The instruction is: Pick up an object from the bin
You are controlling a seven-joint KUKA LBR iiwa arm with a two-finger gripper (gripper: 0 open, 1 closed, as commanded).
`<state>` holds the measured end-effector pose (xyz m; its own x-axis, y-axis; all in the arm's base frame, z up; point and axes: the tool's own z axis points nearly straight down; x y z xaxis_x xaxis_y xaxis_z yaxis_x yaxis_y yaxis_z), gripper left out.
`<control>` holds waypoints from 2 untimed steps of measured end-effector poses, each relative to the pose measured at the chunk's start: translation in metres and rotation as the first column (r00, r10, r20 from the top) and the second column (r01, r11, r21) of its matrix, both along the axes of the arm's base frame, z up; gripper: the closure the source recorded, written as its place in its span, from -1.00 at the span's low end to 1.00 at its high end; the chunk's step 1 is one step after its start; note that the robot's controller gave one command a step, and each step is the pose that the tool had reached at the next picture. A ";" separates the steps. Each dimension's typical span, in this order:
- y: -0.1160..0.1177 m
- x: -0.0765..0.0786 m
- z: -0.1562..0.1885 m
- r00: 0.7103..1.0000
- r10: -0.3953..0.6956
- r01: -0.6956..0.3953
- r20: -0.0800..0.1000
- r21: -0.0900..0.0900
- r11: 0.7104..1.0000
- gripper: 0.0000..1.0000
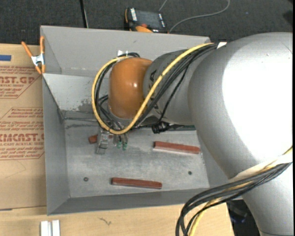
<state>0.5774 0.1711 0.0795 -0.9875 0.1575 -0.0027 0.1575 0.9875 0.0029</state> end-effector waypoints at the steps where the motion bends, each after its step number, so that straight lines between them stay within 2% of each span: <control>1: 0.000 0.000 0.000 1.000 0.000 0.000 -0.001 0.000 1.000 -1.00; 2: -0.048 0.005 0.071 0.998 -0.059 0.059 0.006 -0.002 0.998 -1.00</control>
Offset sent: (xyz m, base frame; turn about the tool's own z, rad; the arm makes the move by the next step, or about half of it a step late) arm 0.0000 0.0000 0.0000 0.0000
